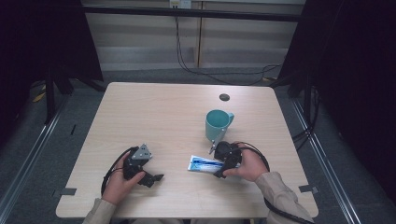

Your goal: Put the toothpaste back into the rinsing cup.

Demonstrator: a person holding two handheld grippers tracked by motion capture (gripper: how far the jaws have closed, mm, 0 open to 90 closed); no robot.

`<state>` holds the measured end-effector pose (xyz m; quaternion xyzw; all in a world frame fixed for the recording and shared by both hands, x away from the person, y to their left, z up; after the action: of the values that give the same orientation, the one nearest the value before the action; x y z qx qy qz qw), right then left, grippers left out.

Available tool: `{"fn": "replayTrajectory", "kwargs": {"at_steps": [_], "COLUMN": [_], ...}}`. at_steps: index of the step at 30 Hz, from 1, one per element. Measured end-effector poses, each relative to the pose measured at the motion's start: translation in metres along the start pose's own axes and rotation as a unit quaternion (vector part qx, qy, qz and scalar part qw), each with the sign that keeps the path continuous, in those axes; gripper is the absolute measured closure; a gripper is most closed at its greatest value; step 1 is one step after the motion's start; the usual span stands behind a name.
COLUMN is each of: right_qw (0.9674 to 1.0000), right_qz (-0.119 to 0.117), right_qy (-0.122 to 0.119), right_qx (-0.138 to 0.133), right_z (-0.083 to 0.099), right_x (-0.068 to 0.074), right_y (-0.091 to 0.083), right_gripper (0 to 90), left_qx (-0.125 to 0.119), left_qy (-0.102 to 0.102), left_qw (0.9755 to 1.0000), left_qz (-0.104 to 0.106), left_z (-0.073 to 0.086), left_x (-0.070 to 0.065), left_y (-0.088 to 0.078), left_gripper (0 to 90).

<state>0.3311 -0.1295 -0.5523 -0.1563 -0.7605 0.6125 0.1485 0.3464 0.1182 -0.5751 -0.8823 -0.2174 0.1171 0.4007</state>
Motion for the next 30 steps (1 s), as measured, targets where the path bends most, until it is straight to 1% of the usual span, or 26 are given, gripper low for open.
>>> {"fn": "replayTrajectory", "kwargs": {"at_steps": [5, 6, 8, 9, 14, 16, 17, 18, 19, 20, 21, 22, 23, 25, 26, 28, 29, 30], "right_qw": [0.9998, 0.9997, 0.9995, 0.9993, 0.9990, 0.9989, 0.9989, 0.9989, 0.9986, 0.9984, 0.9984, 0.9977, 0.9972, 0.9963, 0.9964, 0.9965, 0.9977, 0.9982], "right_qz": [-0.001, 0.001, 0.001, 0.001, -0.001, -0.002, -0.001, -0.001, 0.002, -0.001, -0.001, 0.001, 0.006, 0.009, 0.007, 0.006, -0.001, -0.003], "right_qy": [-0.003, -0.009, -0.014, -0.020, -0.019, -0.023, -0.021, -0.021, -0.029, -0.030, -0.025, -0.024, -0.029, -0.025, -0.024, -0.028, -0.019, -0.015], "right_qx": [0.018, 0.022, 0.030, 0.032, 0.040, 0.040, 0.043, 0.043, 0.044, 0.047, 0.052, 0.063, 0.068, 0.081, 0.081, 0.078, 0.066, 0.058], "right_z": [-0.003, -0.003, -0.004, -0.005, -0.007, -0.007, -0.008, -0.008, -0.008, -0.008, -0.008, -0.008, -0.008, -0.009, -0.010, -0.010, -0.008, -0.008], "right_x": [0.002, 0.001, 0.003, 0.003, 0.003, 0.003, 0.002, 0.002, 0.002, 0.002, 0.003, 0.005, 0.005, 0.005, 0.005, 0.005, 0.004, 0.004], "right_y": [0.005, 0.006, 0.007, 0.008, 0.009, 0.009, 0.009, 0.009, 0.008, 0.008, 0.008, 0.006, 0.006, 0.002, 0.001, 0.000, -0.001, -0.002], "right_gripper": [34.3, 35.2, 37.8, 37.9, 38.3, 38.5, 42.6, 42.6, 47.0, 48.2, 49.9, 56.8, 60.2, 70.5, 72.6, 73.4, 74.5, 74.7], "left_qx": [0.000, 0.000, 0.000, 0.000, 0.000, 0.000, 0.001, 0.001, 0.000, 0.000, 0.000, 0.000, 0.000, 0.000, 0.000, 0.000, 0.000, 0.000], "left_qy": [0.000, 0.000, 0.000, 0.000, 0.000, 0.000, 0.000, 0.000, 0.000, 0.000, 0.000, 0.000, 0.000, 0.000, 0.000, 0.000, 0.000, 0.000], "left_qw": [1.0000, 1.0000, 1.0000, 1.0000, 1.0000, 1.0000, 1.0000, 1.0000, 1.0000, 1.0000, 1.0000, 1.0000, 1.0000, 1.0000, 1.0000, 1.0000, 1.0000, 1.0000], "left_qz": [0.000, 0.000, 0.000, 0.000, 0.000, 0.000, 0.000, 0.000, 0.000, 0.000, 0.000, 0.000, 0.000, 0.000, 0.000, 0.000, 0.000, 0.000], "left_z": [0.000, 0.000, 0.000, 0.000, 0.000, 0.000, 0.000, 0.000, 0.000, 0.000, 0.000, 0.000, 0.000, 0.000, 0.000, 0.000, 0.000, 0.000], "left_x": [0.000, 0.000, 0.000, 0.000, 0.000, 0.000, 0.000, 0.000, 0.000, 0.000, 0.000, 0.000, 0.000, 0.000, 0.000, 0.000, 0.000, 0.000], "left_y": [0.000, 0.000, 0.000, 0.000, 0.000, 0.000, 0.000, 0.000, 0.000, 0.000, 0.000, 0.000, 0.000, 0.000, 0.000, 0.000, 0.000, 0.000], "left_gripper": [0.0, 0.0, 0.0, 0.0, 0.0, 0.0, 0.0, 0.0, 0.0, 0.0, 0.0, 0.0, 0.0, 0.0, 0.0, 0.0, 0.0, 0.0]}}
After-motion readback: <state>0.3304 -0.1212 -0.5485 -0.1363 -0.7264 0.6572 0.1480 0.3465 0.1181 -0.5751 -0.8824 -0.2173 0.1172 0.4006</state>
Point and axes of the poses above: each handheld gripper's, and its own axes: y roughly forward along the jaws, z roughly out of its underside, x roughly to its left, the point moved 9 cm from there along y, roughly forward along the jaws, and after that the axes turned 4 degrees about x, right-handed, at the moved point
